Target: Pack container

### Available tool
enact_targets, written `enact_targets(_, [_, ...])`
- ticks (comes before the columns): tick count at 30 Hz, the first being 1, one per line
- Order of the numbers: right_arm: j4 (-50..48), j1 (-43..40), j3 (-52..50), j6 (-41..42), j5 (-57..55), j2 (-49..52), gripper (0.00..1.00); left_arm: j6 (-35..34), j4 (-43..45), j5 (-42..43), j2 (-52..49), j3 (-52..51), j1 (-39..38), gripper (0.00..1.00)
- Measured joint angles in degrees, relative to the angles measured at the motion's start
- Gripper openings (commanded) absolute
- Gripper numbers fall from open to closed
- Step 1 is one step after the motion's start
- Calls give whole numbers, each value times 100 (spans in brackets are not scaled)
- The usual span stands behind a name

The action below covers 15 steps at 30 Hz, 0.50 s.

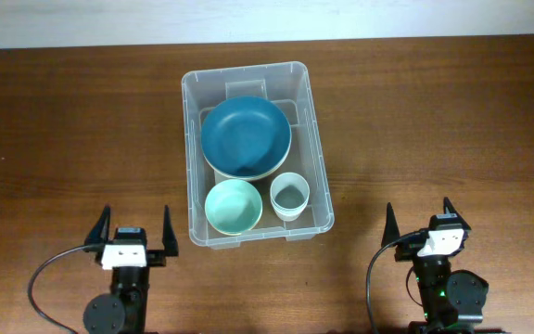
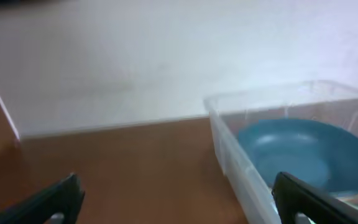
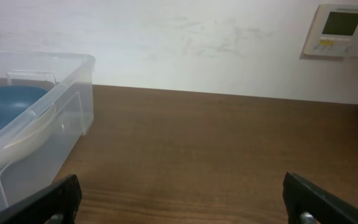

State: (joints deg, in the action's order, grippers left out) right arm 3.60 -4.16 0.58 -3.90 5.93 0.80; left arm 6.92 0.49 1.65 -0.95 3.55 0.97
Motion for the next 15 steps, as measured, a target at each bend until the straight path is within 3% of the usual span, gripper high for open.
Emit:
enact_targets(2, [0, 0, 0, 2, 0, 0, 99, 223, 203, 57, 11, -129, 0, 99])
enact_targets(6, [-2, 0, 0, 0, 0, 0, 99, 407, -400, 116, 15, -238, 0, 99])
enact_targets(15, [0, 0, 0, 4, 0, 0, 99, 468, -479, 125, 17, -271, 0, 100])
